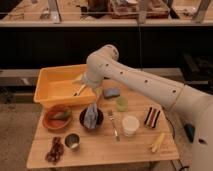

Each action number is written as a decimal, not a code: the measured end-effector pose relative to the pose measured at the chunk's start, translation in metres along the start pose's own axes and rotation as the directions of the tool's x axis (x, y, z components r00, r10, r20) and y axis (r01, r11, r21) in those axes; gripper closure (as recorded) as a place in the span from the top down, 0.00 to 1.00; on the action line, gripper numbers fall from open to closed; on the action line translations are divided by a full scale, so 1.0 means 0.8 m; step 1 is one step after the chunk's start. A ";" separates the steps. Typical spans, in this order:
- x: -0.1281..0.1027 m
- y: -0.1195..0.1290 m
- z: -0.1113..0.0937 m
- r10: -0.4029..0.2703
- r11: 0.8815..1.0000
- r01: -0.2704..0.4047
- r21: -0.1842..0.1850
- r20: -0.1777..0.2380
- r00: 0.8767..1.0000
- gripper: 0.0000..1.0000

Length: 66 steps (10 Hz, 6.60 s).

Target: Place eraser in table surface

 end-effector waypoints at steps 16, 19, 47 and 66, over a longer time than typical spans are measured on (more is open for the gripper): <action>0.012 0.011 0.004 0.025 1.000 -0.025 -0.010 -0.010 1.000 0.80; 0.052 0.066 -0.005 0.068 0.998 -0.069 -0.014 -0.037 0.997 0.80; 0.112 0.504 0.016 0.206 0.880 -0.194 -0.433 -0.019 0.978 0.80; 0.127 0.559 0.074 0.288 0.846 -0.218 -0.486 0.074 0.955 0.80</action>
